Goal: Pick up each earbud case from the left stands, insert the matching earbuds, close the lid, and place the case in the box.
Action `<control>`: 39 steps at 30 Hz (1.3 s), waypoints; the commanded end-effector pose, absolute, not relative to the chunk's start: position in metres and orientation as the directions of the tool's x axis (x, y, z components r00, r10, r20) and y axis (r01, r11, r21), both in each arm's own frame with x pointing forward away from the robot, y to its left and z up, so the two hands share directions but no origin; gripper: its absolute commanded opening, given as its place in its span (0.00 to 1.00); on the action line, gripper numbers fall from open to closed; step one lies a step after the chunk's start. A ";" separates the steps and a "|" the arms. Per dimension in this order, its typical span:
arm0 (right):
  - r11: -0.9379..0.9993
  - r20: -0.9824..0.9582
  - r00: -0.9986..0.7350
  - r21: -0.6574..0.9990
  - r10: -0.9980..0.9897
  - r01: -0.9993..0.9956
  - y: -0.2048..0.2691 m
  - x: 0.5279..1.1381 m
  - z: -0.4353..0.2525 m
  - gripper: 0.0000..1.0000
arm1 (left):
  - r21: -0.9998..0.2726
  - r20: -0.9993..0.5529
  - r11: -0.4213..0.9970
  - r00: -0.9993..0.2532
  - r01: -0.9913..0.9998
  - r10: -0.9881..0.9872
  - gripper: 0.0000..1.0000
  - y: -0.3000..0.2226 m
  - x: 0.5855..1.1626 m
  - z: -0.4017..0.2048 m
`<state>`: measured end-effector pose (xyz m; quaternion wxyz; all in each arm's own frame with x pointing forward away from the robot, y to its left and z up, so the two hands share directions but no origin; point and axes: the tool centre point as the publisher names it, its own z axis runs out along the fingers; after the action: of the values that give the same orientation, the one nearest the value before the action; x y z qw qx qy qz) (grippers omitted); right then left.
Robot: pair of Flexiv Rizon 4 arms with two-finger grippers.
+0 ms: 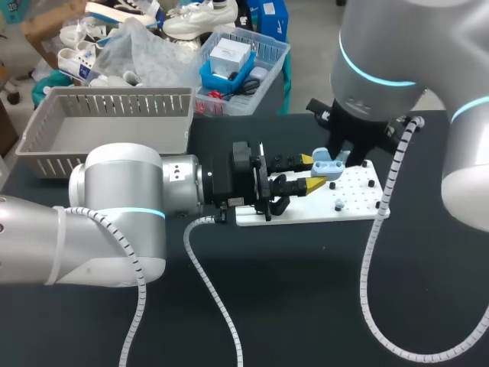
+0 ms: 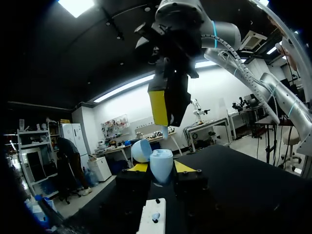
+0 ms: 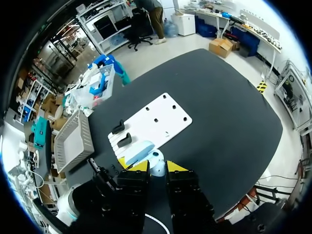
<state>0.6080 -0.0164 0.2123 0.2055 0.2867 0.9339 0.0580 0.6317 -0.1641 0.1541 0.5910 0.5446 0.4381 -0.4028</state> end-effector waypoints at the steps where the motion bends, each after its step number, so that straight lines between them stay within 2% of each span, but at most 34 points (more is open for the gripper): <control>1: 0.827 -0.351 -0.749 0.223 0.562 0.516 -0.015 0.609 0.212 0.00 | 0.296 -0.954 0.133 0.299 0.946 -0.001 0.00 -0.165 0.629 0.153; 39: 0.815 -0.329 -0.746 0.237 0.579 0.528 -0.013 0.622 0.200 0.00 | 0.296 -0.954 0.133 0.299 0.946 -0.001 0.00 -0.165 0.629 0.153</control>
<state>0.6201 -0.0138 0.2022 0.1958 0.2961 0.9327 0.0636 0.6316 -0.1642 0.1541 0.5910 0.5445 0.4381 -0.4028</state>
